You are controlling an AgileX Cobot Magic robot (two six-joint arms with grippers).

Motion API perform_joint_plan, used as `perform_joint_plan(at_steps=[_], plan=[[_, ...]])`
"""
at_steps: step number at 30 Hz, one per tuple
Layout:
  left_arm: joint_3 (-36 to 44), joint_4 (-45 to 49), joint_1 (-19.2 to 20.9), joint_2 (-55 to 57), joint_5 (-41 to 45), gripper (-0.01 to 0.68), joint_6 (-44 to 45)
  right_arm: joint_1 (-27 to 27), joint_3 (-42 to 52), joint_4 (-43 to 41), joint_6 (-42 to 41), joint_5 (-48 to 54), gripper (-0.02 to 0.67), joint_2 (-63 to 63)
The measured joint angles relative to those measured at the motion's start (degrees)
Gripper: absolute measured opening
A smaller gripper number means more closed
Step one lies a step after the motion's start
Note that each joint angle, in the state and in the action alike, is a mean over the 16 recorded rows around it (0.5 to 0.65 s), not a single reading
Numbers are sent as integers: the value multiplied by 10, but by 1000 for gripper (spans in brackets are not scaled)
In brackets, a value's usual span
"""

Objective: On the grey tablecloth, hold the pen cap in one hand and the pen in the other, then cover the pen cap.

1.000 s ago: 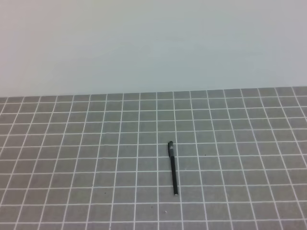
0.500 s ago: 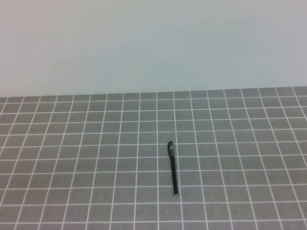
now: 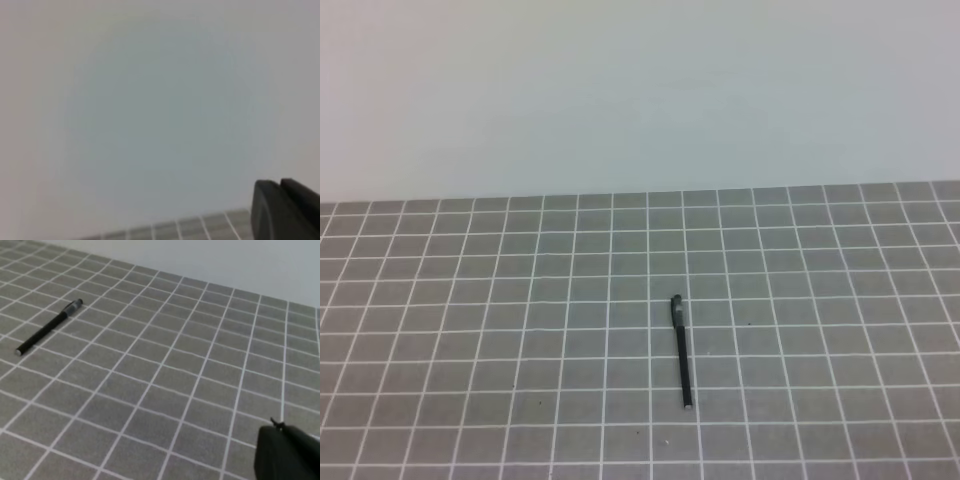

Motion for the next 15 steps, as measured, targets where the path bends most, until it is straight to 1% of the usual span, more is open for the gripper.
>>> perform_joint_plan(at_steps=[4,7,11,13,15], plan=[[12,210,5,-6,82,-3,-239,-1,0,-7,1,49,2,0],[16,326,13,-10,151,-3,-369,-8,-1,-10,9,64,2,0],[17,427,32,-17,230,-3,-492,-28,-1,-14,25,70,2,-1],[17,456,42,-19,254,-3,-532,-39,-1,-16,33,73,2,-1],[17,470,52,-20,270,-3,-553,-50,-1,-18,41,75,2,-1]])
